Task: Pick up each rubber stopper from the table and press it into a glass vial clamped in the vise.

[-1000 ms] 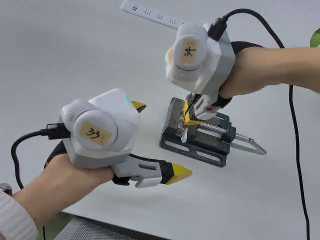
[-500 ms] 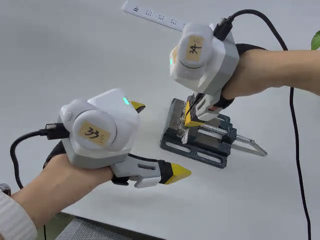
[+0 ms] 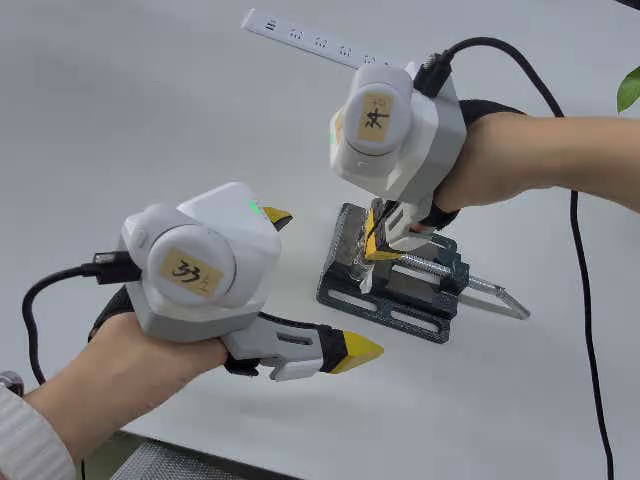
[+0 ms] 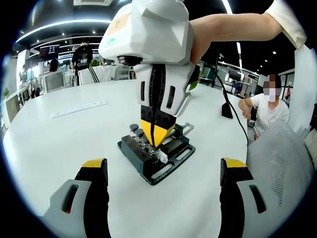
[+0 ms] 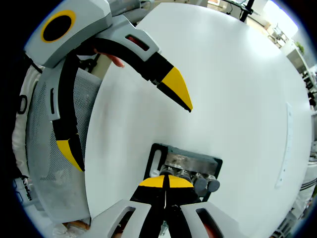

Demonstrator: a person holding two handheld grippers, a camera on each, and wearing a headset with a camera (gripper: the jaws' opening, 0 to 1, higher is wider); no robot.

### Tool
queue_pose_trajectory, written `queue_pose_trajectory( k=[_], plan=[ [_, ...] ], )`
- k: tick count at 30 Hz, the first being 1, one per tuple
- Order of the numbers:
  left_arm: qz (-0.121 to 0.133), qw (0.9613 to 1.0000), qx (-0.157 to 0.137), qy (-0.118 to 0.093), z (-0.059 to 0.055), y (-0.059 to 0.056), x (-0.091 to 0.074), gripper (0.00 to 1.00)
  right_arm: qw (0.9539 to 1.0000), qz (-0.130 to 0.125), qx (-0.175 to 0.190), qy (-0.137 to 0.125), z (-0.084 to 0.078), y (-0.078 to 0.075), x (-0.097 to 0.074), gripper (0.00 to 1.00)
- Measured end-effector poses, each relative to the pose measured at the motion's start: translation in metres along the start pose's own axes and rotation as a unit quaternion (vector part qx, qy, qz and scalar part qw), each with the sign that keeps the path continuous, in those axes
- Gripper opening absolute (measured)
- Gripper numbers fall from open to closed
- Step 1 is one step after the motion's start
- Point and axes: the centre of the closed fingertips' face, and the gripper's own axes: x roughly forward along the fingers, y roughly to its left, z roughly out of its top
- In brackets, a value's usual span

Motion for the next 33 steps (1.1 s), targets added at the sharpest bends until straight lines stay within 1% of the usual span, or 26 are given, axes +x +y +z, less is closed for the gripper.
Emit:
queue_pose_trajectory(
  k=[4, 8, 14, 16, 18, 20, 21, 22, 24, 26, 30, 33],
  plan=[
    [-0.001, 1.0, 0.001, 0.0, 0.0, -0.001, 0.001, 0.93, 1.0, 0.0, -0.001, 0.006, 0.0, -0.001, 0.001, 0.0],
    [-0.001, 1.0, 0.003, 0.0, 0.001, -0.001, 0.001, 0.93, 0.9997, -0.004, -0.01, 0.021, 0.001, -0.002, 0.002, 0.0],
    [-0.001, 1.0, 0.003, 0.003, 0.001, -0.002, 0.0, 0.93, 0.9997, -0.004, -0.005, 0.023, 0.0, -0.002, 0.001, 0.0],
    [-0.001, 1.0, 0.004, 0.004, 0.001, -0.002, -0.001, 0.93, 0.9998, -0.004, 0.006, 0.018, 0.0, -0.003, 0.001, 0.0],
    [0.0, 1.0, 0.004, 0.004, 0.002, -0.001, -0.001, 0.93, 0.9998, -0.002, 0.018, 0.007, 0.0, -0.004, 0.001, 0.0],
    [0.0, 1.0, 0.006, 0.006, 0.002, -0.001, -0.001, 0.93, 0.9999, 0.001, 0.014, 0.0, -0.001, -0.005, 0.001, 0.0],
    [0.0, 0.9999, 0.008, 0.006, 0.003, -0.001, -0.001, 0.93, 0.9996, 0.003, 0.026, -0.007, 0.0, -0.006, 0.001, 0.0],
    [0.0, 0.9999, 0.009, 0.007, 0.003, 0.0, -0.001, 0.93, 0.9995, 0.003, 0.03, -0.011, 0.0, -0.005, 0.001, 0.0],
    [0.0, 0.9999, 0.01, 0.007, 0.004, 0.001, -0.002, 0.93, 0.9995, 0.001, 0.026, -0.019, 0.0, -0.004, 0.001, 0.0],
    [0.002, 0.9999, 0.012, 0.009, 0.004, 0.004, -0.002, 0.93, 0.9993, -0.002, 0.024, -0.029, -0.001, -0.004, 0.001, 0.0],
    [0.005, 0.9999, 0.013, 0.008, 0.008, 0.007, -0.005, 0.93, 0.9974, -0.002, 0.044, -0.058, -0.001, -0.006, 0.0, 0.0],
    [0.007, 0.9998, 0.015, 0.009, 0.008, 0.008, -0.006, 0.93, 0.9967, -0.003, 0.045, -0.067, -0.001, -0.006, -0.001, 0.0]
  ],
)
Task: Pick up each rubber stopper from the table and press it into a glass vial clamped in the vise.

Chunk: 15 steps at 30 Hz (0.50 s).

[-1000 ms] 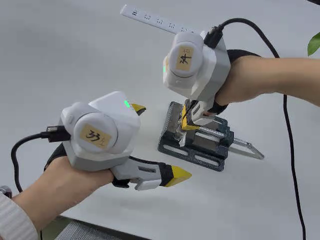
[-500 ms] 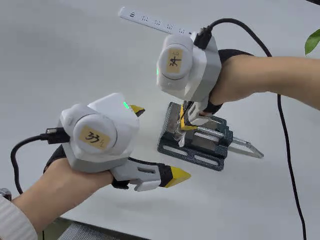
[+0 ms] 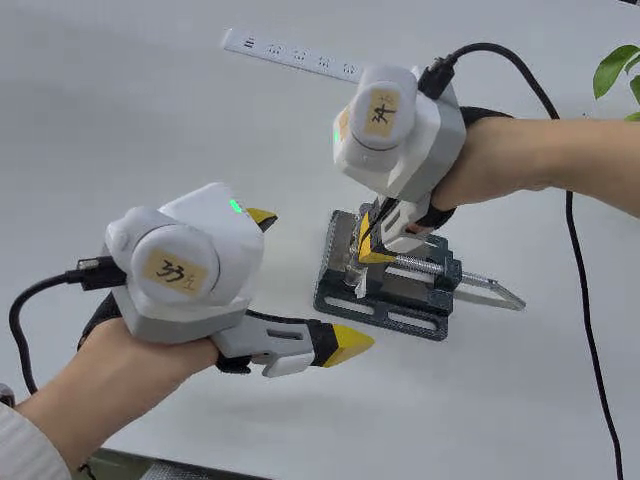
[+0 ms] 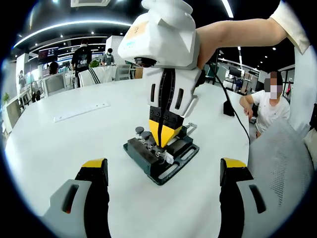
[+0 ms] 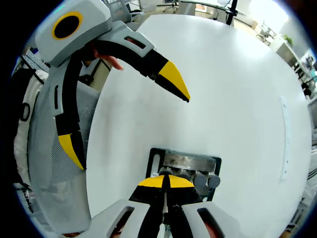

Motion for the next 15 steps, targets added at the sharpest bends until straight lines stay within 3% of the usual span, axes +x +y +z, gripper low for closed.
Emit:
queue_pose_trajectory(
  k=[10, 12, 15],
  plan=[
    [0.007, 1.0, -0.002, -0.001, 0.003, 0.005, -0.004, 0.93, 0.9998, -0.016, -0.005, -0.012, -0.004, 0.0, -0.006, 0.0],
    [0.008, 1.0, -0.002, -0.001, 0.004, 0.005, -0.004, 0.93, 0.9987, -0.03, 0.016, -0.038, -0.003, -0.003, -0.011, 0.0],
    [0.008, 1.0, -0.003, 0.0, 0.004, 0.005, -0.004, 0.93, 0.996, -0.029, 0.043, -0.073, -0.006, 0.004, -0.019, 0.04]
  ],
)
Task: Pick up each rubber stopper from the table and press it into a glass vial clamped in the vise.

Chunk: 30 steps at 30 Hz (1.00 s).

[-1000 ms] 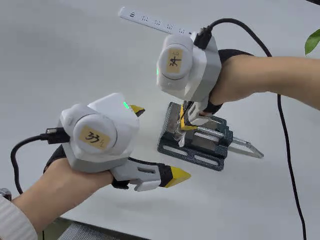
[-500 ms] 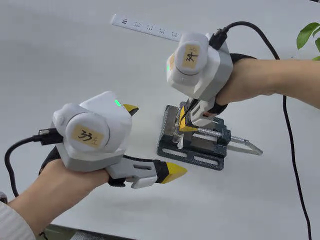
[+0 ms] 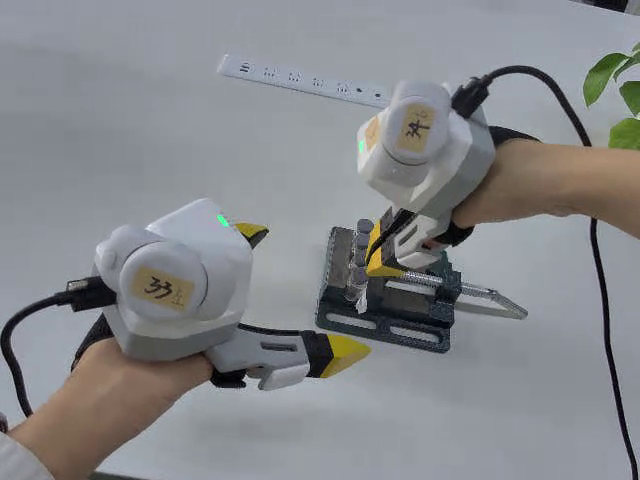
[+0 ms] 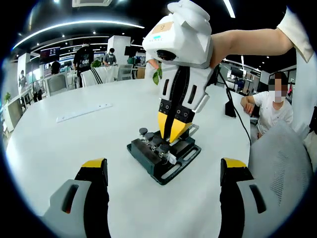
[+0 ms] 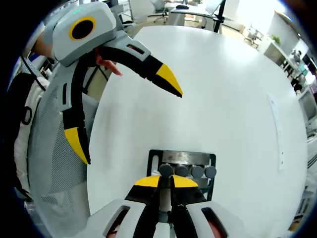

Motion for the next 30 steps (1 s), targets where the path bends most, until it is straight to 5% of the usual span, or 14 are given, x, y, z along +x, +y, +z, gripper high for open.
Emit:
queue_pose_trajectory(
  k=[6, 11, 14, 18, 19, 25, 30],
  plan=[
    [-0.004, 1.0, 0.0, 0.002, 0.0, -0.001, 0.0, 0.95, 0.997, -0.002, 0.056, -0.054, -0.02, 0.018, -0.012, 0.22],
    [-0.007, 1.0, -0.003, 0.002, 0.0, -0.002, -0.001, 0.97, 0.9903, -0.033, 0.094, -0.097, -0.037, 0.029, -0.022, 0.36],
    [-0.01, 0.9999, -0.001, -0.002, 0.001, -0.004, -0.003, 0.98, 0.9797, -0.059, 0.133, -0.138, -0.046, 0.028, -0.028, 0.44],
    [-0.012, 0.9999, 0.002, 0.0, 0.0, -0.004, -0.004, 0.99, 0.9703, -0.077, 0.162, -0.162, -0.061, 0.033, -0.032, 0.54],
    [-0.012, 0.9999, 0.002, 0.0, 0.0, -0.004, -0.004, 0.99, 0.9649, -0.088, 0.178, -0.172, -0.064, 0.035, -0.033, 0.54],
    [-0.01, 0.9999, 0.005, 0.005, -0.002, -0.002, -0.007, 0.99, 0.9445, -0.121, 0.23, -0.201, -0.086, 0.047, -0.029, 0.66],
    [-0.006, 0.9999, 0.007, 0.005, -0.001, -0.001, -0.01, 0.99, 0.9339, -0.137, 0.255, -0.21, -0.098, 0.062, -0.023, 0.87]
  ],
)
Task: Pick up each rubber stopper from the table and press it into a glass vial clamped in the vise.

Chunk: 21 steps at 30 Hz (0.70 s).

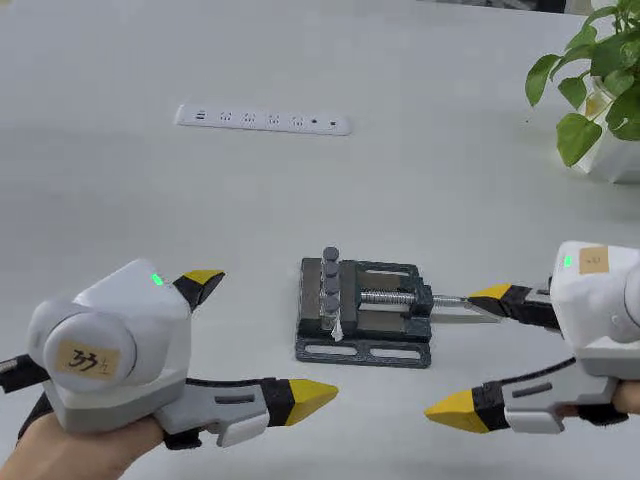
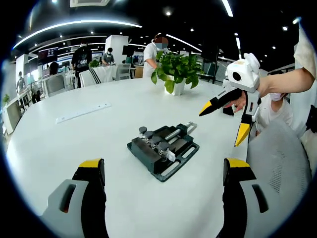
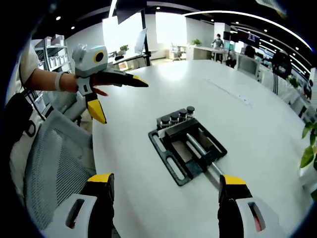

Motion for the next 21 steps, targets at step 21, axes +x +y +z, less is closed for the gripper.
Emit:
queue_pose_trajectory(
  k=[21],
  plan=[
    [0.024, 0.9996, 0.016, -0.007, 0.006, -0.014, -0.015, 0.99, 0.9987, -0.024, 0.033, -0.031, -0.014, 0.017, -0.006, 0.99]
  ],
)
